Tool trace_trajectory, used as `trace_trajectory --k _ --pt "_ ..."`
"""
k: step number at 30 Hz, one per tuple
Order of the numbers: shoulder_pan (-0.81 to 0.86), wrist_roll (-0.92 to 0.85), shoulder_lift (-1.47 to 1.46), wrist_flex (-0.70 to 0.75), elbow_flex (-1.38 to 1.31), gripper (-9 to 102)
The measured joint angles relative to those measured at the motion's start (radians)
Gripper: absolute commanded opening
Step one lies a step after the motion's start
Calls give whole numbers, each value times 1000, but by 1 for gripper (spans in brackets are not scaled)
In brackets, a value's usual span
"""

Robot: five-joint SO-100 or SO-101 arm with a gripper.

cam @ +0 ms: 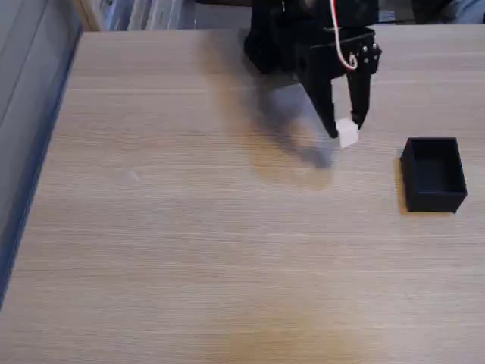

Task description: Pick a white block and place it in the black box.

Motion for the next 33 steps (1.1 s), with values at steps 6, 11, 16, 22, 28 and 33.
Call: trace_trajectory --k 6,11,16,22,28,33 --pt "-192 38 -110 6 -120 0" --pt "-259 86 -262 17 -256 0" --pt "-284 120 -407 34 -368 0" --pt "-302 184 -551 51 -479 0" --pt "-305 233 -687 69 -591 0" --pt "-322 242 -756 74 -641 3"
